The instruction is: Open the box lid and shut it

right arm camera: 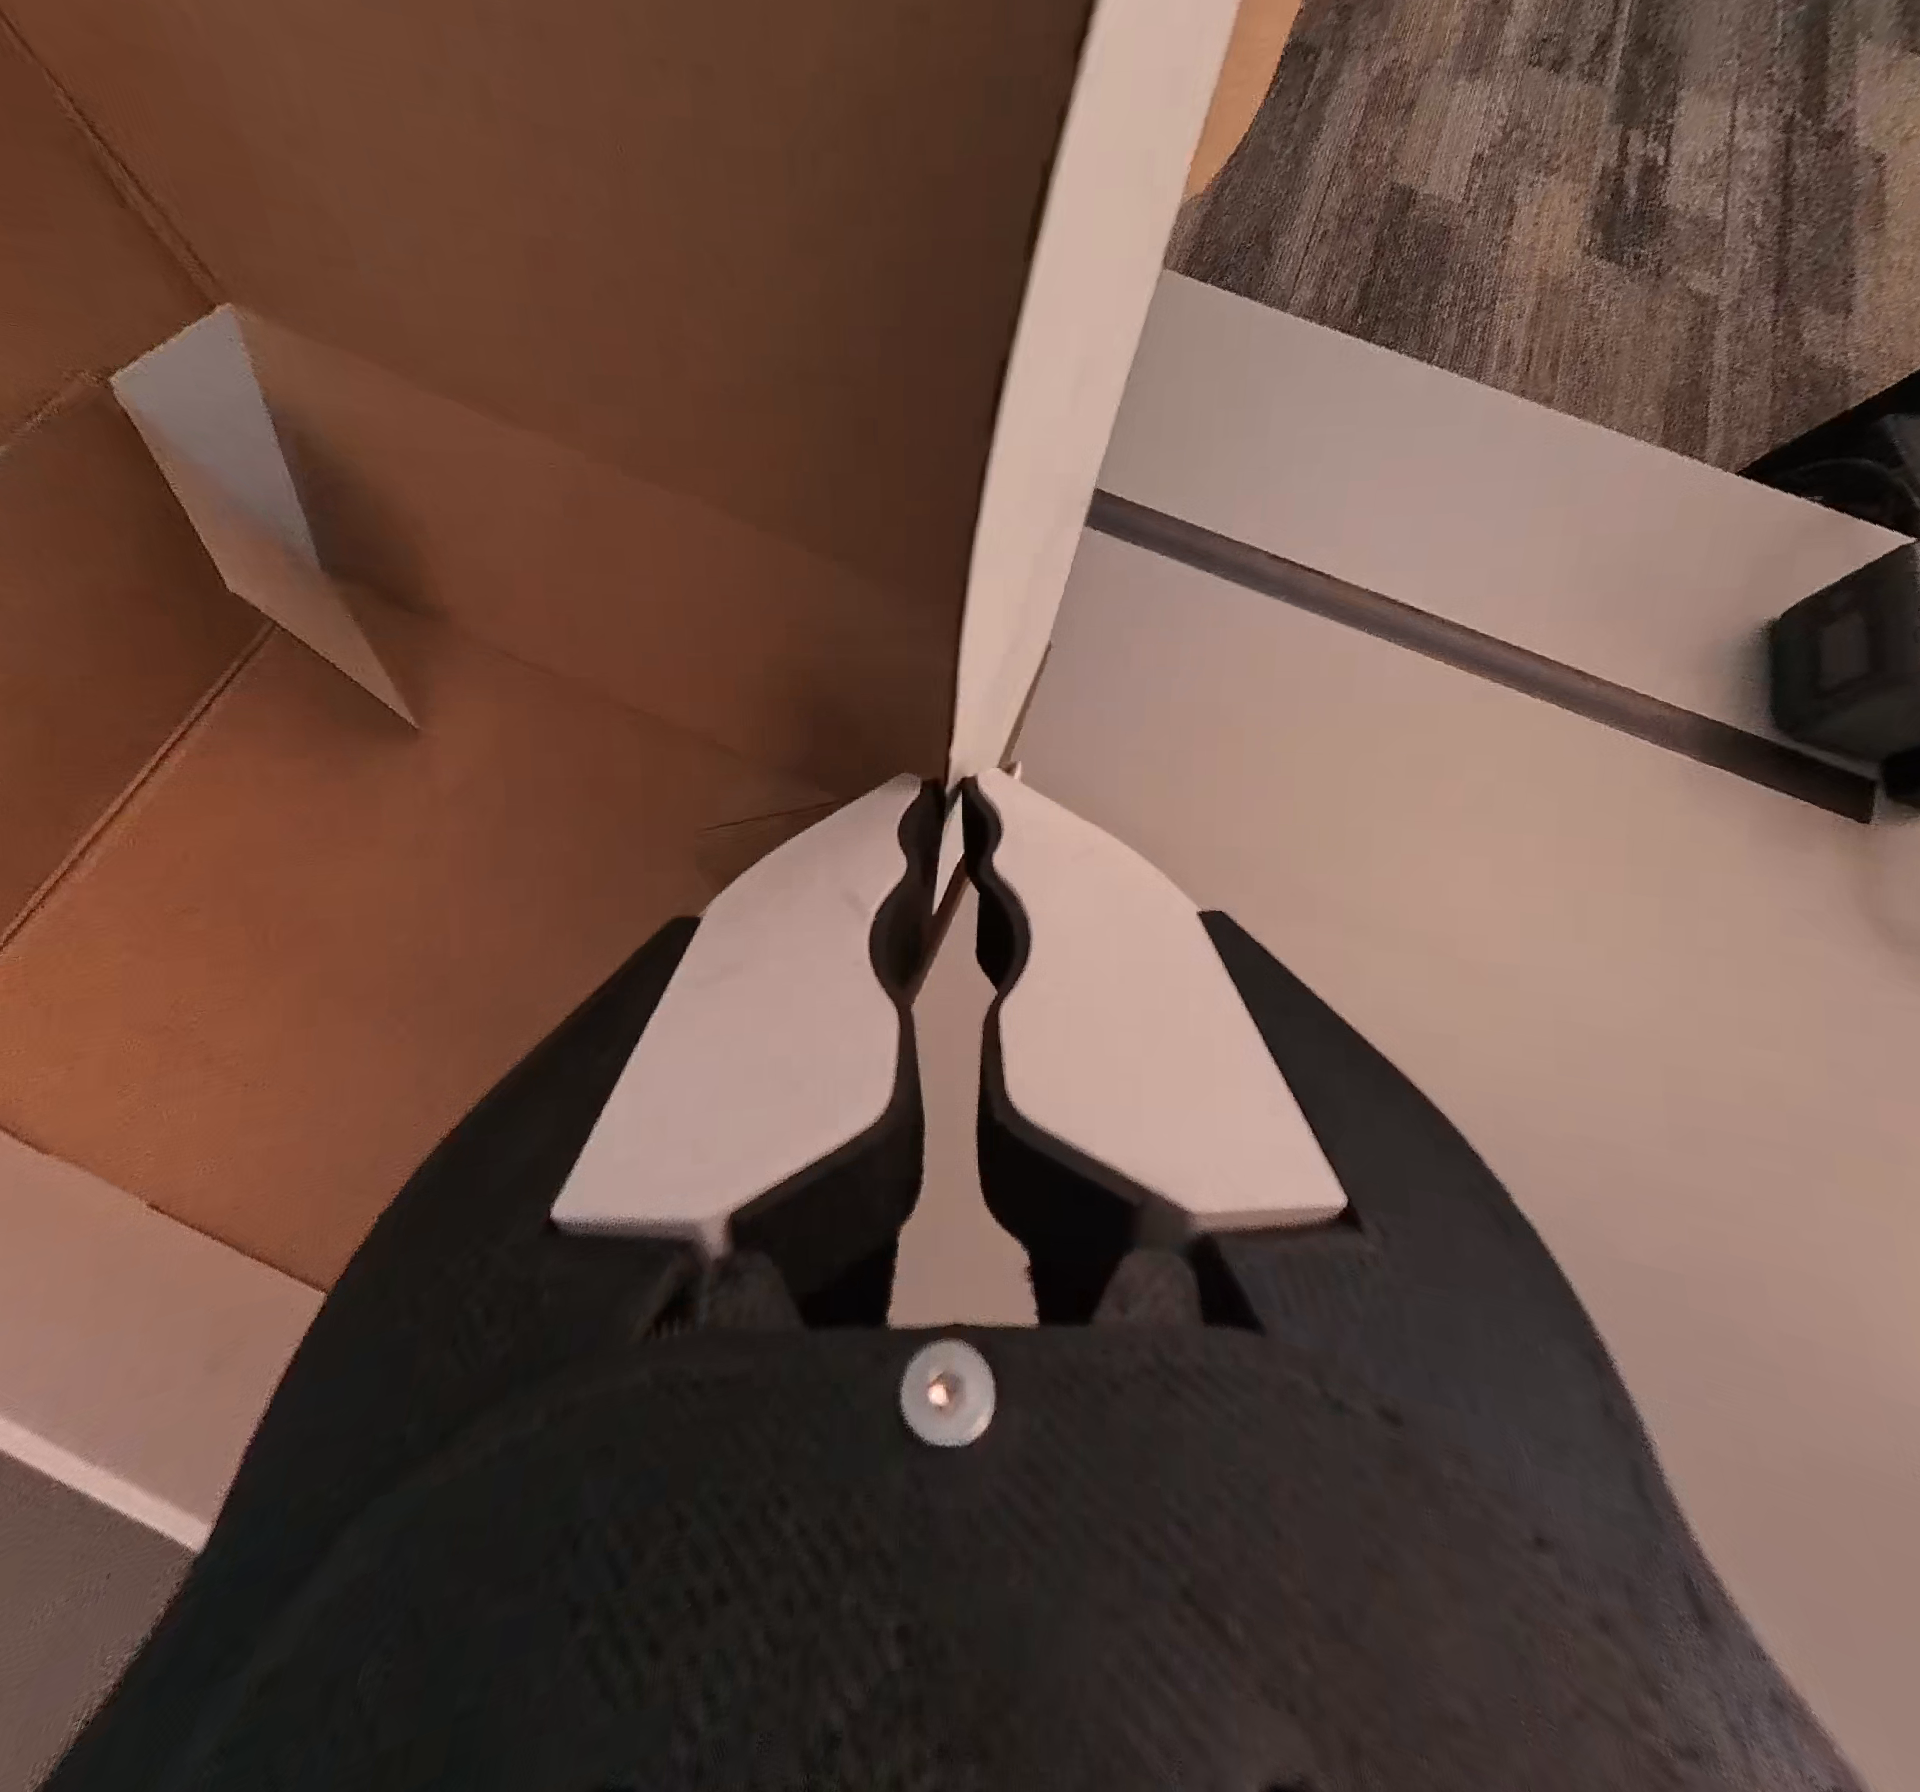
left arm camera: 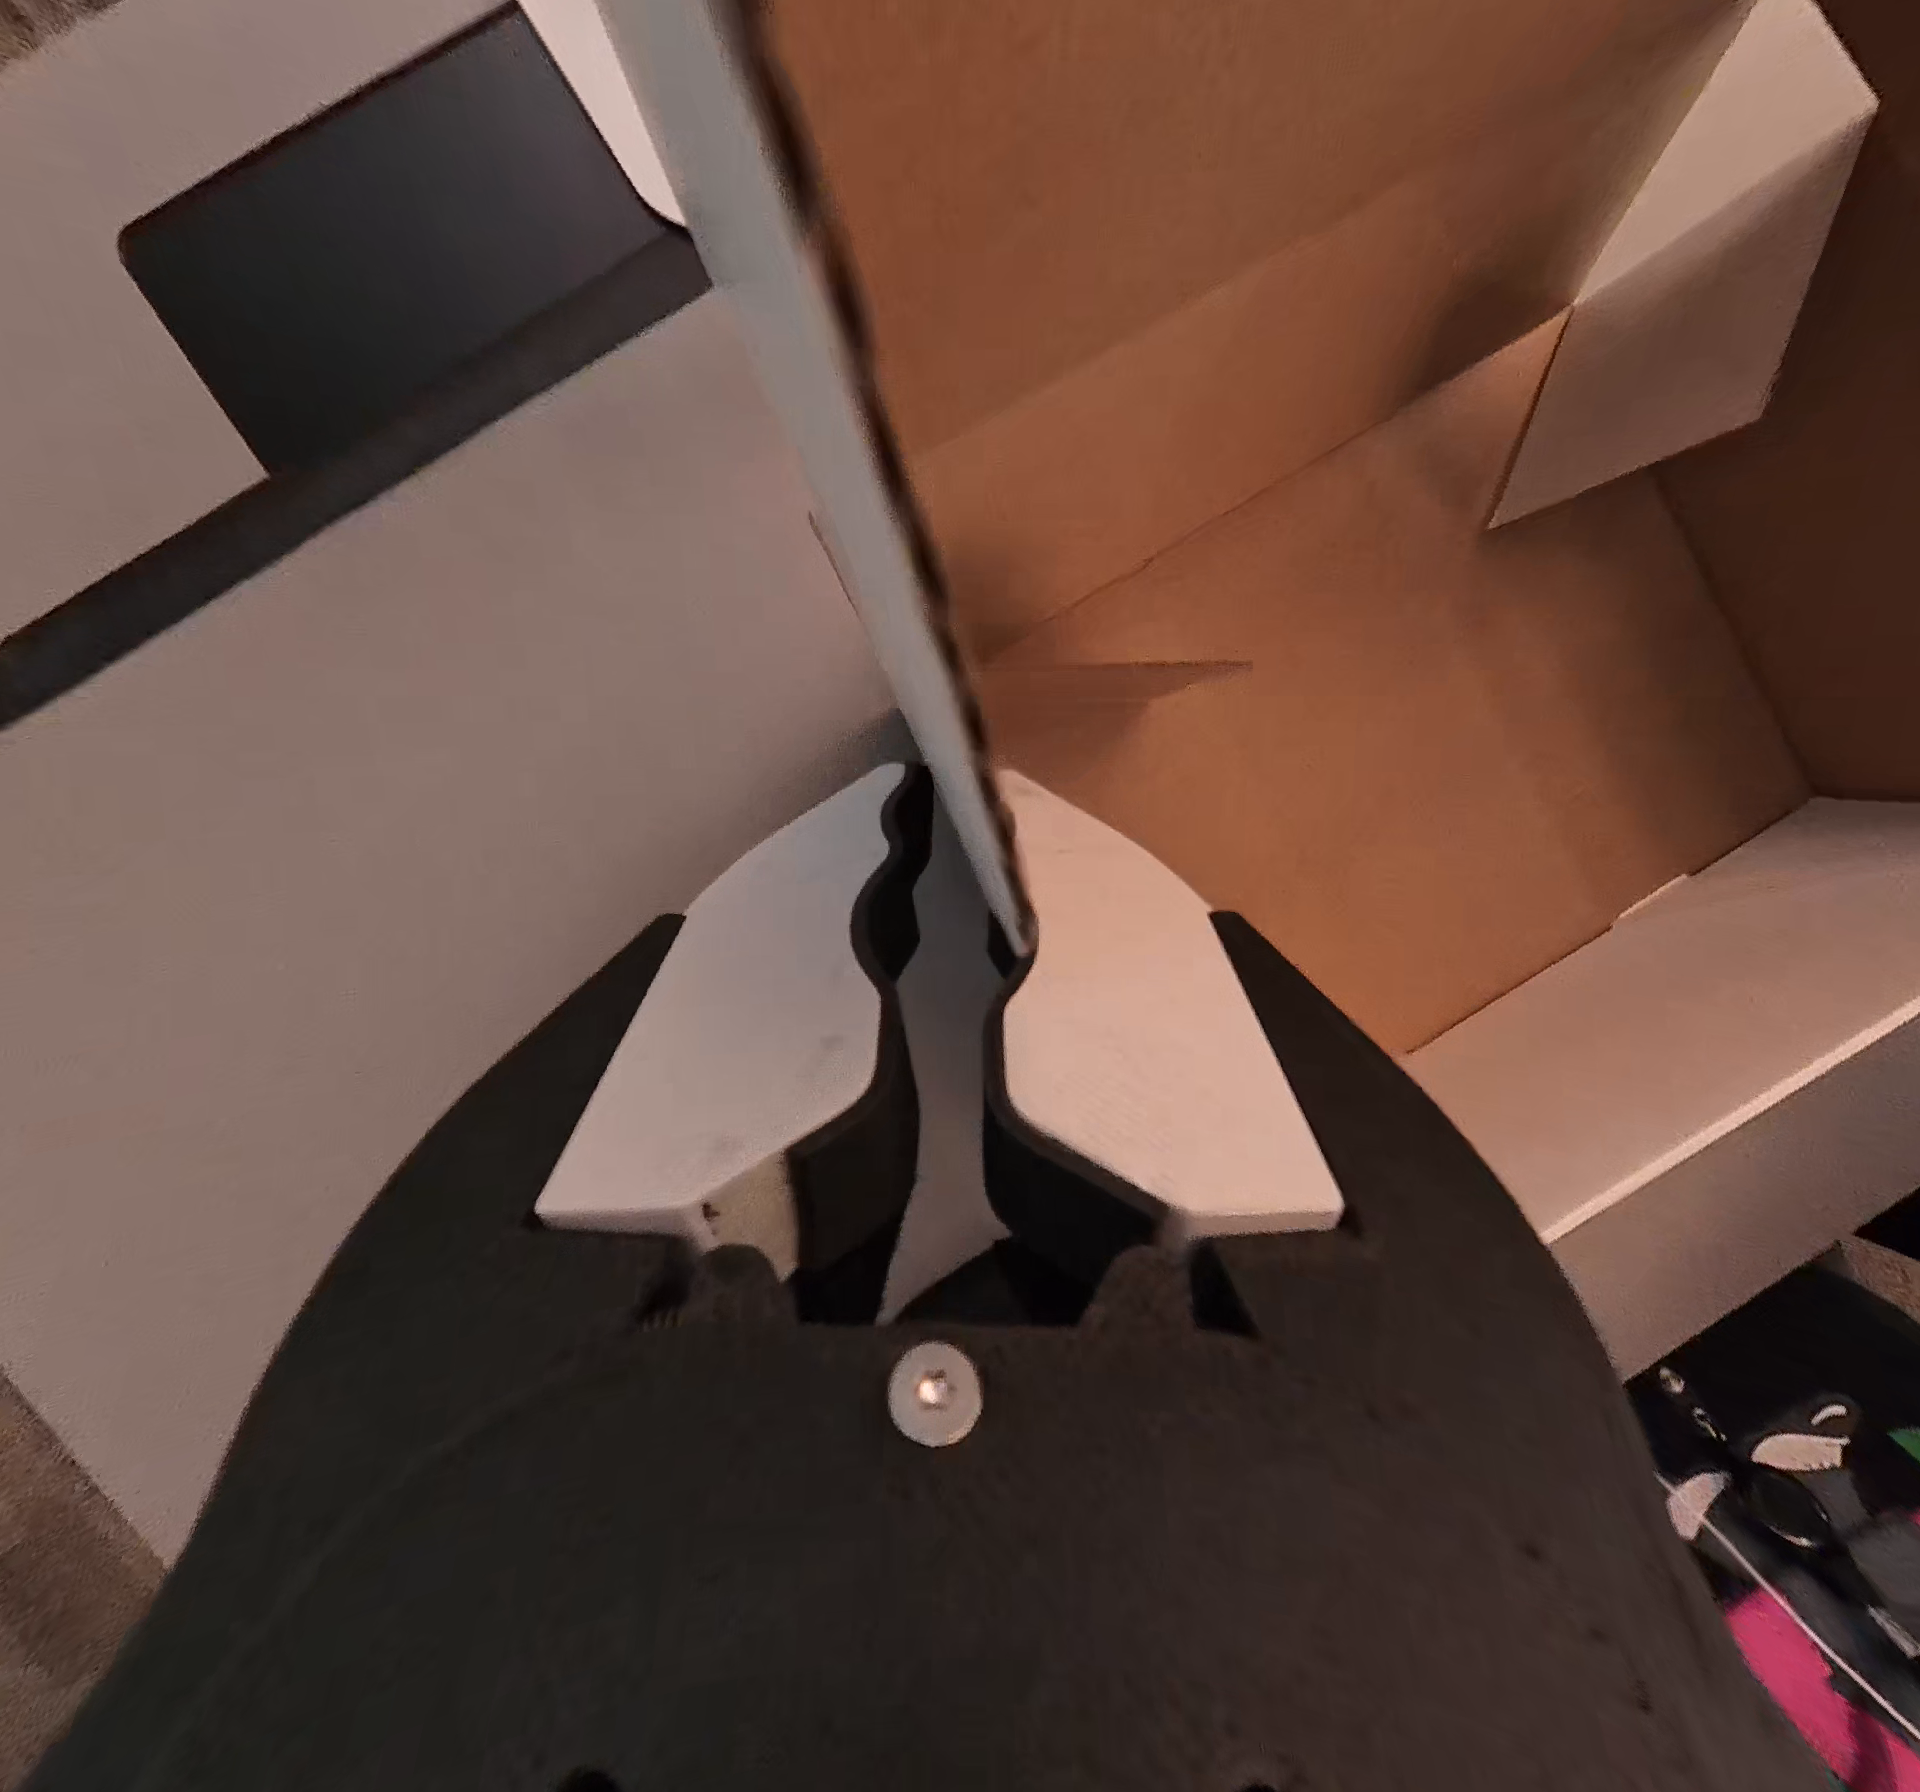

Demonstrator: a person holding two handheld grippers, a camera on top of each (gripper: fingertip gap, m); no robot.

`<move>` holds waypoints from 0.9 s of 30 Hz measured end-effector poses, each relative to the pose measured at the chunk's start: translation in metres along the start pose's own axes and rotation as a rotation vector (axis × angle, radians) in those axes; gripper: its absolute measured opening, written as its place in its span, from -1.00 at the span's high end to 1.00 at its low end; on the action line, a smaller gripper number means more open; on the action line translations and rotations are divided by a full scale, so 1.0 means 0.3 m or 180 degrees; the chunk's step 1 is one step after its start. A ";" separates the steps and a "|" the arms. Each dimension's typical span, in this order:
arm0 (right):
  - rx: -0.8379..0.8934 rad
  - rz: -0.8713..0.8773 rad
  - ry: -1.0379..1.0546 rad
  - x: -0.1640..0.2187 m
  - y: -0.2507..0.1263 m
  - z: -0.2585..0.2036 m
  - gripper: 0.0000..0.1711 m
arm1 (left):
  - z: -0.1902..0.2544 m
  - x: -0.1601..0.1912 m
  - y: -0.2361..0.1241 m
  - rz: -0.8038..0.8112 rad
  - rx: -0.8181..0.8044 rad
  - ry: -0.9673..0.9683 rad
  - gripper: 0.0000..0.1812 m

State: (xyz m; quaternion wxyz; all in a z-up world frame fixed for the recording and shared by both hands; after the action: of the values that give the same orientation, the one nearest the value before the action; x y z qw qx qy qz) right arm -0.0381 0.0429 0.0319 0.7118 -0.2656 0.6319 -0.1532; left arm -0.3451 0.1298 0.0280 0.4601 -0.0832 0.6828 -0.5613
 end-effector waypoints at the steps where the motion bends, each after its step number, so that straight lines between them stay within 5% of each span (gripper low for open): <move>1: -0.0004 0.0031 0.0004 0.005 0.000 -0.004 0.95 | 0.003 0.008 0.003 -0.0010 0.0004 0.0015 0.90; 27: -0.0014 -0.0201 -0.0203 -0.011 -0.005 0.018 0.95 | 0.077 -0.032 -0.006 -0.0341 0.0247 -0.0362 0.82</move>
State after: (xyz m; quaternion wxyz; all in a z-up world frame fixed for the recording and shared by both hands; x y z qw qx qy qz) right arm -0.0331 0.0444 0.0357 0.7258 -0.2918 0.6006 -0.1657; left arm -0.3239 0.1192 0.0359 0.4703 -0.1336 0.6279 -0.6055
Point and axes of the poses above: each gripper's, where its closed fingertips meet, y out along the fingers, x out of its underside, z = x × y across the jaws, the point moved 2 cm from there along -y, back along the fingers, and after that the axes turned 3 degrees about z, right-handed, at the moved point
